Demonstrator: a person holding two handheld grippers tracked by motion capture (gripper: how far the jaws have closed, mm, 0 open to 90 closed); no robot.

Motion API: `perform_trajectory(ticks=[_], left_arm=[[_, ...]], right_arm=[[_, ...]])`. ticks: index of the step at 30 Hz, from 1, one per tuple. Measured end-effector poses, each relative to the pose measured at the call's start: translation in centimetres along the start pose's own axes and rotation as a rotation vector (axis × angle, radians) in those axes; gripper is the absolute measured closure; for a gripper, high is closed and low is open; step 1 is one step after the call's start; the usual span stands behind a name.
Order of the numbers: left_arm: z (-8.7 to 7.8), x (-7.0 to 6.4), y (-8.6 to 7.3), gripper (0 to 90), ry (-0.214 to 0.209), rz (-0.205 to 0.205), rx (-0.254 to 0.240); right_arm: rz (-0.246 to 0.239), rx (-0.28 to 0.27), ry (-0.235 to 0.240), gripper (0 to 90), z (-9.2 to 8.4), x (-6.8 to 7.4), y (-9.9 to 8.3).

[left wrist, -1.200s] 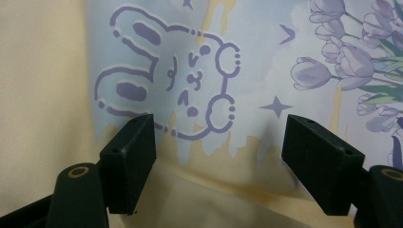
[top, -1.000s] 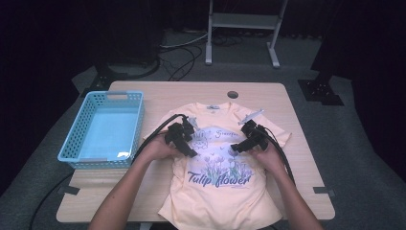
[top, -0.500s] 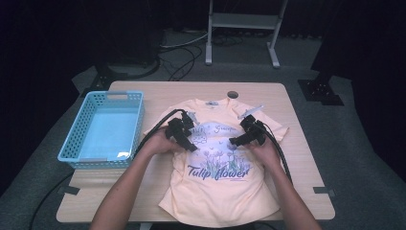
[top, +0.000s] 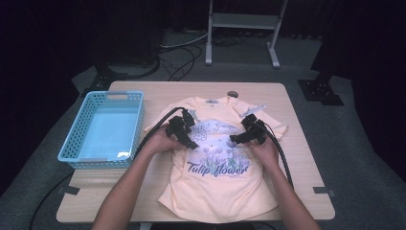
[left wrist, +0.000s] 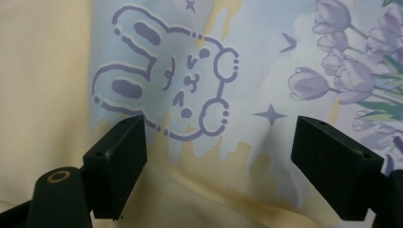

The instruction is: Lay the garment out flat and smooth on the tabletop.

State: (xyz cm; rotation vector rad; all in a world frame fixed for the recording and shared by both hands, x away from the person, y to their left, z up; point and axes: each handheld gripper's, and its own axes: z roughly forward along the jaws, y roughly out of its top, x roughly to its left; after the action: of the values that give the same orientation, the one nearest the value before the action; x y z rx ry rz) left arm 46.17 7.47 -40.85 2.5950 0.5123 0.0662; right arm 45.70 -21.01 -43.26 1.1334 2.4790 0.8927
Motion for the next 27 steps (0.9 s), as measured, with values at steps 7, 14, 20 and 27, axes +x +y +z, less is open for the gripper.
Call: perform_trajectory(ticks=[7, 14, 20, 27], left_arm=[[-1.7, -1.2, -0.7, 18.6, 0.033, -0.037, -0.062], [-2.8, -3.0, -1.9, 18.5, 0.069, -0.045, -0.095], [-3.6, -4.3, -2.7, 18.5, 0.087, -0.055, -0.111], [-4.0, -5.4, -3.6, 18.5, 0.104, -0.067, -0.138]], right_arm=[[0.018, -0.003, 0.002, 13.7, -1.9, 0.0, -0.9], [0.032, -0.019, 0.005, 13.6, -4.0, 0.4, -2.0], [0.035, -0.03, 0.0, 13.5, -5.4, 0.8, -2.8], [0.028, -0.055, -0.015, 13.5, -6.7, 1.1, -4.0]])
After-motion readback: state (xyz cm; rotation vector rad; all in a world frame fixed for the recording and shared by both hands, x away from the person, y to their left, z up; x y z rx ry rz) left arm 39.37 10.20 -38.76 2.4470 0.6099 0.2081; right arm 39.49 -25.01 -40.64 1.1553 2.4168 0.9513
